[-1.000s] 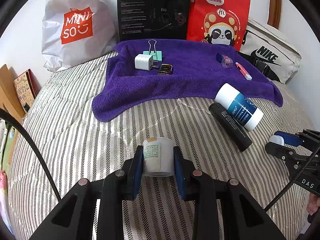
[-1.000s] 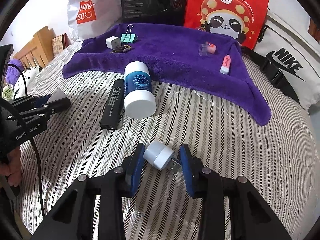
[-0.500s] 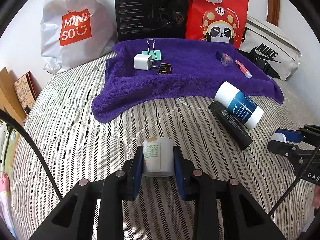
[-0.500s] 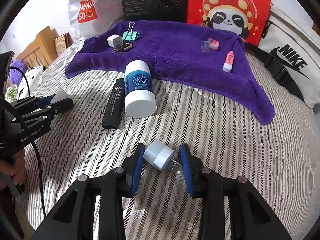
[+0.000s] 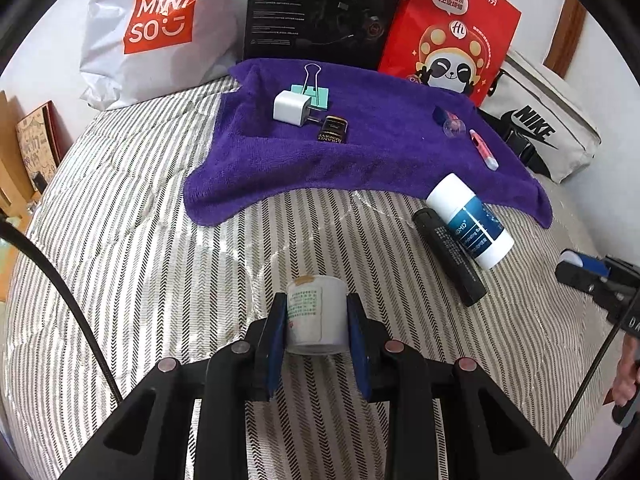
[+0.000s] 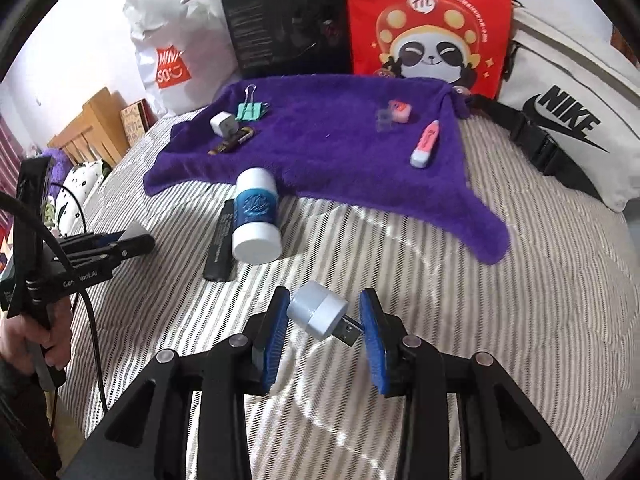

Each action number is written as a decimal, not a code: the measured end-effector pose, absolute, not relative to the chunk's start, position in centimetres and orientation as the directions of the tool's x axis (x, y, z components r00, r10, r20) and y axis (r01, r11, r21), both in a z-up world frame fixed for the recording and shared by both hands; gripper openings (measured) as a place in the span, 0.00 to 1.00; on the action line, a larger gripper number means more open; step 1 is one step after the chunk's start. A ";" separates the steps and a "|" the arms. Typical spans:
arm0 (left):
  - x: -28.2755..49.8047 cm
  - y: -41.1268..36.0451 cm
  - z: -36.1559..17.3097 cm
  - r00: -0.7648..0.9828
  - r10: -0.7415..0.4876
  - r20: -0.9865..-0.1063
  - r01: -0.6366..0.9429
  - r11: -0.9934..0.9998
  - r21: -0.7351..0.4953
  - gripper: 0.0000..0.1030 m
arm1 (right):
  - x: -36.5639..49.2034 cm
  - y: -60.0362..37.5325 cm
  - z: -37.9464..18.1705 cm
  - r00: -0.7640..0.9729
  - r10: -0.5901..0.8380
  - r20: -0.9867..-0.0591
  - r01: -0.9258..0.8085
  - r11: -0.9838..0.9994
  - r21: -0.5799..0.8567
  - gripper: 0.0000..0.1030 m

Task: Organize rigid objects
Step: 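Carry the white jar toward the towel with the left tool while the right tool carries the USB plug, then lower the USB plug onto the towel beside the clear box and open the right tool, then lower the white jar onto the towel beside the gold bottle and open the left tool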

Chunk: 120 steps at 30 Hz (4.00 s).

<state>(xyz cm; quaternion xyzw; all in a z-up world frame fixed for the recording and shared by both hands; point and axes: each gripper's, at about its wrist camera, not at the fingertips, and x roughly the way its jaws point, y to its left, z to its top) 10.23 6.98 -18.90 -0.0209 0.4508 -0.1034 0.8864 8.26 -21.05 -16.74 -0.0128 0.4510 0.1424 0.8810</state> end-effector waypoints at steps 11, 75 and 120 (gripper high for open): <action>10.9 6.2 -17.0 0.571 -0.223 -0.790 0.185 0.973 -0.141 0.26 | 9.3 -23.0 -16.6 0.562 0.232 -0.794 -0.240 0.964 0.111 0.35; 19.4 10.5 -14.3 0.582 -0.202 -0.788 0.114 0.979 -0.167 0.26 | 27.4 -20.5 -19.1 0.543 0.182 -0.820 -0.297 0.955 0.015 0.44; 25.6 6.5 -16.2 0.538 -0.173 -0.825 0.148 0.983 -0.109 0.26 | 16.0 -25.4 -14.9 0.536 0.301 -0.789 -0.174 0.954 0.245 0.50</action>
